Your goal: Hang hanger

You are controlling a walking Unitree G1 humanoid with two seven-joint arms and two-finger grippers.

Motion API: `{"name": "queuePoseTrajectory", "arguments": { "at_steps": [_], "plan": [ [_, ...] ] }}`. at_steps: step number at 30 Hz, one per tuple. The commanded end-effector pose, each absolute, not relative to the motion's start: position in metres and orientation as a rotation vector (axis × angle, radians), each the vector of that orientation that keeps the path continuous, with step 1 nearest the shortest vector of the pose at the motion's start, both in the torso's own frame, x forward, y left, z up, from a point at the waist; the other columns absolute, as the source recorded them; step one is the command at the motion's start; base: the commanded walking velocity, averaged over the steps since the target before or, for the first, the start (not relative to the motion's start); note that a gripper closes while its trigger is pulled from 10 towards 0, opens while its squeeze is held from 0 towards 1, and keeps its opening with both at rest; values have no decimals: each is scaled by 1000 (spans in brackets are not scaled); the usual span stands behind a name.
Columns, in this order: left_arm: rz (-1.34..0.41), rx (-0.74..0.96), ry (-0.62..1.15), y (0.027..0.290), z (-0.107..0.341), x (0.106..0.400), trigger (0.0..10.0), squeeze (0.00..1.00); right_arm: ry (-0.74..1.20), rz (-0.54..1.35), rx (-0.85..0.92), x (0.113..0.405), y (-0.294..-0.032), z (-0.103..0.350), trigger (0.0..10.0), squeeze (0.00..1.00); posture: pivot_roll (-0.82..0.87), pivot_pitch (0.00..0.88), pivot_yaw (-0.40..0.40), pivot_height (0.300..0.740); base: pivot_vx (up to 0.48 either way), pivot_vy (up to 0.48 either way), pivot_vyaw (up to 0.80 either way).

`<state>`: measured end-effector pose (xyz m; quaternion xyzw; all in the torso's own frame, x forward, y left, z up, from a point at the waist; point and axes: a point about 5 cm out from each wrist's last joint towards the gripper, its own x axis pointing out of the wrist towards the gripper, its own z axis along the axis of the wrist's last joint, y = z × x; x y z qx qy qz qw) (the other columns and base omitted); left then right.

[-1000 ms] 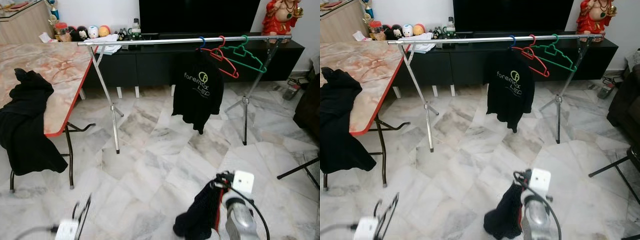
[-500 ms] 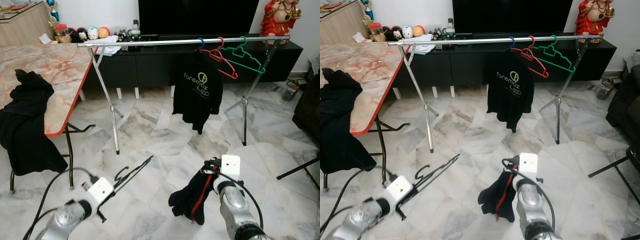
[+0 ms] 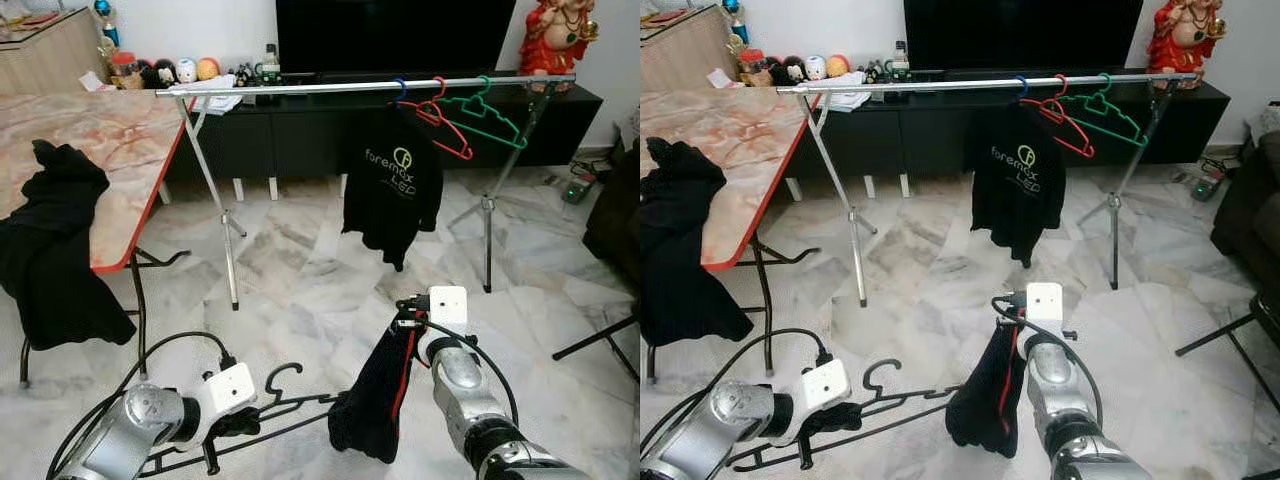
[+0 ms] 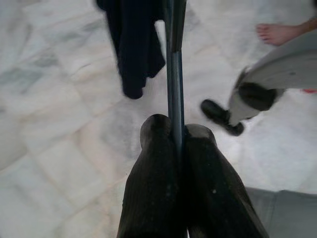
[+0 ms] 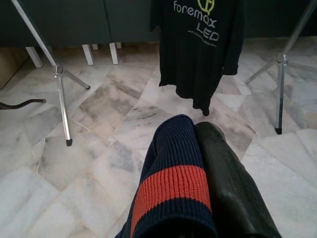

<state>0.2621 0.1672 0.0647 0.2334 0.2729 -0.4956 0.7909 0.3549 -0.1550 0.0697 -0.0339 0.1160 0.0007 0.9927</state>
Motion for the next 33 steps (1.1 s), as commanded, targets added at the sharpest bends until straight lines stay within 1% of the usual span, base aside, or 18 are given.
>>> {"name": "queuePoseTrajectory", "arguments": {
  "at_steps": [1,5,11,13,14,15,17,18,21,24,29,33],
  "plan": [
    [-1110,487,611,166,69,257,10000,0,227,5,-61,358,-152,74,10000,0,80,46,2,740,0,0,0],
    [-1149,435,643,163,70,251,10000,0,238,11,-56,357,-149,71,10000,0,84,51,1,740,0,0,0],
    [-1167,313,579,153,79,254,10000,0,260,17,-27,357,-146,70,10000,0,88,52,2,740,0,0,0],
    [-1177,273,578,150,79,253,10000,0,280,50,51,357,-140,69,10000,0,88,51,3,740,0,0,0],
    [-1188,286,593,149,74,251,10000,0,298,94,118,356,-133,67,10000,0,86,52,4,740,0,0,0],
    [-1193,295,599,149,73,250,10000,0,312,129,137,356,-129,66,10000,0,85,53,4,740,0,0,0],
    [-1197,284,598,148,73,250,10000,0,312,152,136,355,-126,65,10000,0,85,51,3,740,0,0,0],
    [-1190,270,593,147,72,250,10000,0,317,198,98,354,-121,65,10000,0,87,53,4,740,0,0,0],
    [-1167,267,584,147,70,250,10000,0,332,233,76,352,-117,62,10000,0,87,54,4,740,0,0,0],
    [-1141,262,562,147,68,252,10000,0,339,242,67,351,-116,60,10000,0,87,54,4,740,0,0,0],
    [-1017,274,516,149,64,263,10000,0,347,244,58,349,-118,57,10000,0,89,57,3,740,0,0,0],
    [-1021,273,515,148,63,262,10000,0,350,245,56,348,-119,56,10000,0,89,57,5,740,0,0,0]
  ]
}}
